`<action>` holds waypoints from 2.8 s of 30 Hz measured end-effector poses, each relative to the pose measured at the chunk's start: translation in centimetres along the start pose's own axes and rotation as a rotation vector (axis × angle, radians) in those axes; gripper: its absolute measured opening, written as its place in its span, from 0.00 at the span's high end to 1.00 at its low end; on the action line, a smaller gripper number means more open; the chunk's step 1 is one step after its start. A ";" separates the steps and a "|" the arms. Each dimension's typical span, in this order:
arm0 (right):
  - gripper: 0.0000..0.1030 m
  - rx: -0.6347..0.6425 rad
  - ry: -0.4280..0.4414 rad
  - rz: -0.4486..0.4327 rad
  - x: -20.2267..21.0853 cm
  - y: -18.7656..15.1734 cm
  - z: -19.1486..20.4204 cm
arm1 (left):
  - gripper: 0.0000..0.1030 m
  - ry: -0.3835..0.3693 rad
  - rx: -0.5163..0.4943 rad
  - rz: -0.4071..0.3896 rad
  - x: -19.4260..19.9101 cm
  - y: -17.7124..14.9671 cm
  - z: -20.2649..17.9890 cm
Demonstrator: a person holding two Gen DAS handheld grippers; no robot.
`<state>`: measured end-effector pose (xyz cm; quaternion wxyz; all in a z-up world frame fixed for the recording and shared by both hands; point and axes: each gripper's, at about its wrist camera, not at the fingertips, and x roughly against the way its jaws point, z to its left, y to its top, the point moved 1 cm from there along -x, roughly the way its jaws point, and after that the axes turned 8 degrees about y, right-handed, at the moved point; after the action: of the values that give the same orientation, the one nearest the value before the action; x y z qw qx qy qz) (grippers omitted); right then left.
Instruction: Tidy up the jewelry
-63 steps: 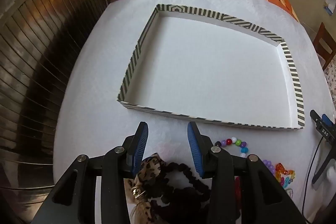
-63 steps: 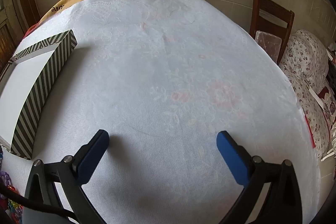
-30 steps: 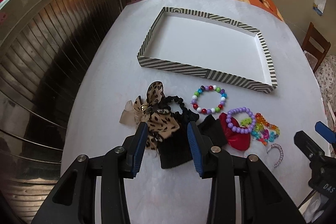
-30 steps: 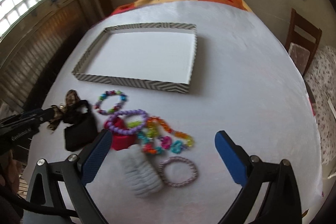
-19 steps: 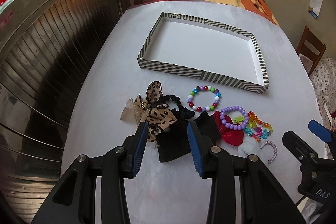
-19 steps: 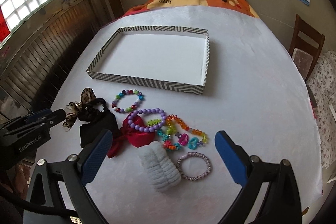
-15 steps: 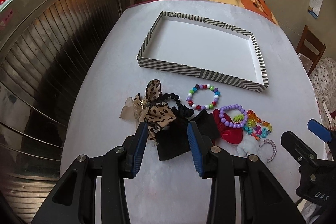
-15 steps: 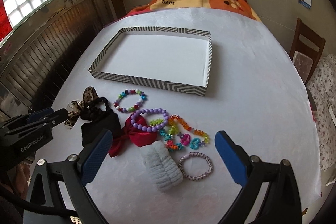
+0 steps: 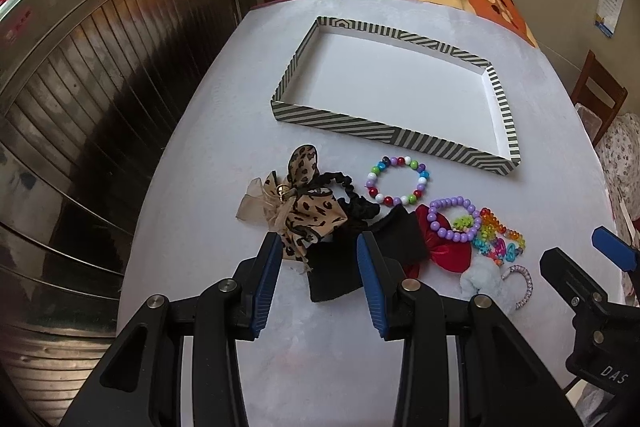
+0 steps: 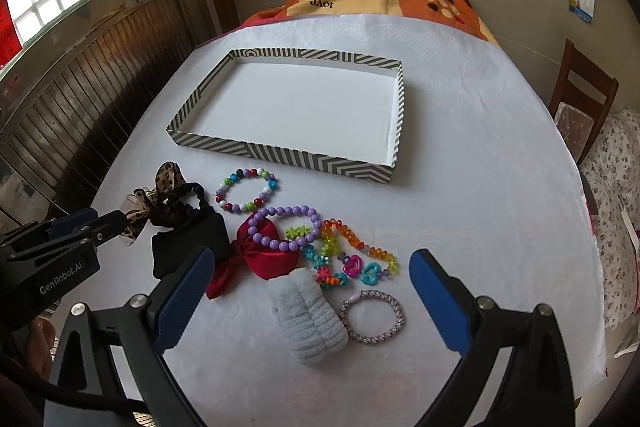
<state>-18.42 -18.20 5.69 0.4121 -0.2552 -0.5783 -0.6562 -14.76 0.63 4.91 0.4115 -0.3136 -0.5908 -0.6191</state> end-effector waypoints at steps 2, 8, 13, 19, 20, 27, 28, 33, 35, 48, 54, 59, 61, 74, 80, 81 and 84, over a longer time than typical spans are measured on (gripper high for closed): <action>0.02 0.002 0.001 0.001 0.0 0.1 0.1 | 0.72 0.000 0.003 -0.001 0.0 0.1 0.1; 0.02 0.006 0.004 -0.003 0.0 0.1 0.5 | 0.72 -0.007 0.011 0.002 0.0 0.2 0.4; 0.02 0.015 0.004 0.001 -0.2 0.0 0.6 | 0.72 -0.013 0.004 -0.003 0.0 0.2 0.3; 0.02 0.014 0.005 0.002 -0.3 -0.1 0.6 | 0.72 -0.023 0.005 -0.005 0.0 0.3 0.4; 0.02 0.014 0.005 0.004 -0.4 0.0 0.6 | 0.72 -0.023 0.005 -0.003 0.0 0.2 0.4; 0.02 0.023 0.009 -0.001 -0.3 -0.2 0.7 | 0.72 -0.030 0.007 0.000 -0.1 0.0 0.6; 0.02 0.022 0.011 -0.002 -0.3 -0.2 0.8 | 0.72 -0.032 0.007 -0.001 0.0 0.0 0.6; 0.02 0.027 0.009 -0.011 -0.1 -0.2 0.7 | 0.72 -0.029 0.004 -0.007 0.2 -0.2 0.6; 0.02 0.028 0.011 -0.011 -0.1 -0.2 0.7 | 0.72 -0.025 0.002 -0.005 0.3 -0.3 0.5; 0.02 0.027 0.026 -0.010 0.1 -0.4 0.0 | 0.72 -0.005 0.008 -0.010 0.5 -0.5 0.0; 0.02 0.036 0.030 -0.012 0.1 -0.5 -0.3 | 0.72 -0.006 0.012 -0.008 0.6 -0.4 -0.1; 0.02 0.035 0.033 -0.011 0.1 -0.4 -0.5 | 0.72 -0.007 0.012 -0.007 0.6 -0.4 -0.1; 0.02 0.034 0.033 -0.010 0.1 -0.4 -0.7 | 0.72 -0.008 0.014 -0.005 0.6 -0.5 -0.3; 0.02 0.044 0.040 0.009 -0.6 -0.2 -1.3 | 0.72 -0.026 0.025 0.033 -0.1 -0.3 -0.4; 0.02 0.039 0.055 0.023 -1.1 -0.2 -2.1 | 0.72 -0.069 0.076 0.085 -0.7 -0.3 1.5; 0.02 0.037 0.059 0.026 -1.2 -0.3 -2.3 | 0.72 -0.086 0.089 0.100 -0.9 -0.4 2.0; 0.02 0.034 0.073 0.039 -1.6 -0.6 -2.7 | 0.72 -0.110 0.130 0.140 -1.6 -0.6 3.0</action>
<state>-17.68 -20.41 3.57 0.4501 -0.2354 -0.5687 -0.6470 -14.81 3.76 3.59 0.4400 -0.3604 -0.6280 -0.5312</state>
